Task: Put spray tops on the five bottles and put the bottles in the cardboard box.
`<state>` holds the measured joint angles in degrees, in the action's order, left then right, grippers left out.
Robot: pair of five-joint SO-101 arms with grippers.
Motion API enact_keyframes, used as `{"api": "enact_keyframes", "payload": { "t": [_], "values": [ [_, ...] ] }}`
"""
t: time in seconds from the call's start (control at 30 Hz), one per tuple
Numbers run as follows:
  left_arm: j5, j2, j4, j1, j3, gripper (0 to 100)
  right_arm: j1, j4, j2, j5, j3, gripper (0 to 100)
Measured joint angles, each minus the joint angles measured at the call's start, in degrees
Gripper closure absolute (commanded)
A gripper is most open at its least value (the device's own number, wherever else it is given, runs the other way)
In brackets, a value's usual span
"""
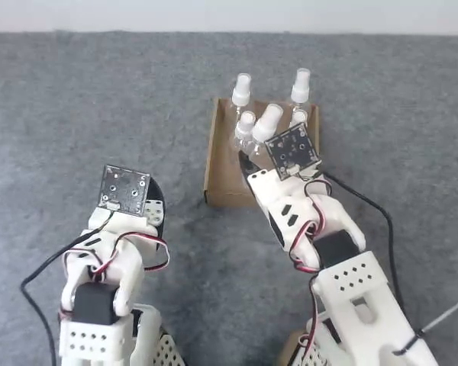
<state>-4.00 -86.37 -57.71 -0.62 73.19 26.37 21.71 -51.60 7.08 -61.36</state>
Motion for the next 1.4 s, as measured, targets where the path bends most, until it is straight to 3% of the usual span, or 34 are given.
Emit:
{"api": "enact_keyframes", "payload": {
  "t": [1.4],
  "values": [
    [0.0,0.1,0.0,0.2,0.7,99,-0.1,-14.9,9.4,0.4,-7.5,99.3]
  ]
}}
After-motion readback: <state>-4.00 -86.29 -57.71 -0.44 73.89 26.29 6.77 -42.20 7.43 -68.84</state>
